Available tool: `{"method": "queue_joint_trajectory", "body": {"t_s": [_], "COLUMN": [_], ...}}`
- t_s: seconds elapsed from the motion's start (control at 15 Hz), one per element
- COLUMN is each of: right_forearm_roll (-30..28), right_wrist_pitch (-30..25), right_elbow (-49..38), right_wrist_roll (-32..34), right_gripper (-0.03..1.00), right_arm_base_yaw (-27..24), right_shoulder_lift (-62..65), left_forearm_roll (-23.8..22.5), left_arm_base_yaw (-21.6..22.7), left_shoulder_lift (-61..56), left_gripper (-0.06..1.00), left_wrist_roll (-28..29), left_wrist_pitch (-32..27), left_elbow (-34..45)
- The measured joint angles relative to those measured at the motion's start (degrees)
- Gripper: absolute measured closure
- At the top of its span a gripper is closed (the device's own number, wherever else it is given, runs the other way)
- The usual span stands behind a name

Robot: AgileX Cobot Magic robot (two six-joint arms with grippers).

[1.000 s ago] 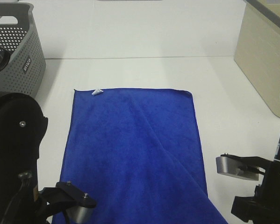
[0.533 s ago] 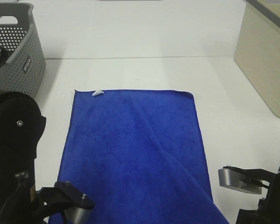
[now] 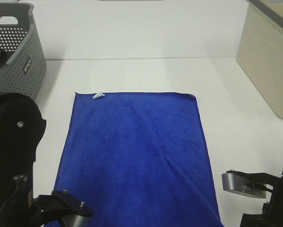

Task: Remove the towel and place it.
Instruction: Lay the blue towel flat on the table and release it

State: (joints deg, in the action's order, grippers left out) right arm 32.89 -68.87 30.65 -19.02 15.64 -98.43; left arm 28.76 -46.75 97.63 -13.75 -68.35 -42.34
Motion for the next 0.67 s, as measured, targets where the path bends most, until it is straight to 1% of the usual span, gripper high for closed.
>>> {"method": "queue_joint_trajectory", "body": {"t_s": [0.13, 0.2, 0.27, 0.33, 0.47, 0.53, 0.6, 0.67], "right_forearm_roll": [-0.1, 0.1, 0.1, 0.2, 0.5, 0.5, 0.5, 0.4], "right_wrist_pitch": [-0.1, -0.1, -0.1, -0.1, 0.0, 0.1, 0.3, 0.3], "right_elbow": [-0.1, -0.1, -0.1, -0.1, -0.1, -0.1, -0.1, 0.3], "right_wrist_roll": [0.0, 0.0, 0.0, 0.0, 0.0, 0.0, 0.0, 0.0], "right_gripper": [0.55, 0.49, 0.43, 0.39, 0.36, 0.36, 0.35, 0.35], "right_arm_base_yaw": [0.0, 0.0, 0.0, 0.0, 0.0, 0.0, 0.0, 0.0], "right_shoulder_lift": [0.0, 0.0, 0.0, 0.0, 0.0, 0.0, 0.0, 0.0], "left_forearm_roll": [-0.2, -0.2, -0.1, 0.5, 1.4, 1.4, 1.4, 1.4], "left_arm_base_yaw": [0.0, 0.0, 0.0, 0.0, 0.0, 0.0, 0.0, 0.0], "left_shoulder_lift": [0.0, 0.0, 0.0, 0.0, 0.0, 0.0, 0.0, 0.0], "left_gripper": [0.92, 0.85, 0.74, 0.59, 0.34, 0.25, 0.2, 0.19], "left_wrist_roll": [0.0, 0.1, 0.2, 0.4, 1.4, 1.5, 1.6, 1.7], "left_wrist_pitch": [-0.5, -0.2, 0.2, 0.6, 1.6, 1.6, 1.6, 1.6], "left_elbow": [0.1, 0.1, 0.1, 0.1, 0.1, 0.1, 0.1, 0.1]}}
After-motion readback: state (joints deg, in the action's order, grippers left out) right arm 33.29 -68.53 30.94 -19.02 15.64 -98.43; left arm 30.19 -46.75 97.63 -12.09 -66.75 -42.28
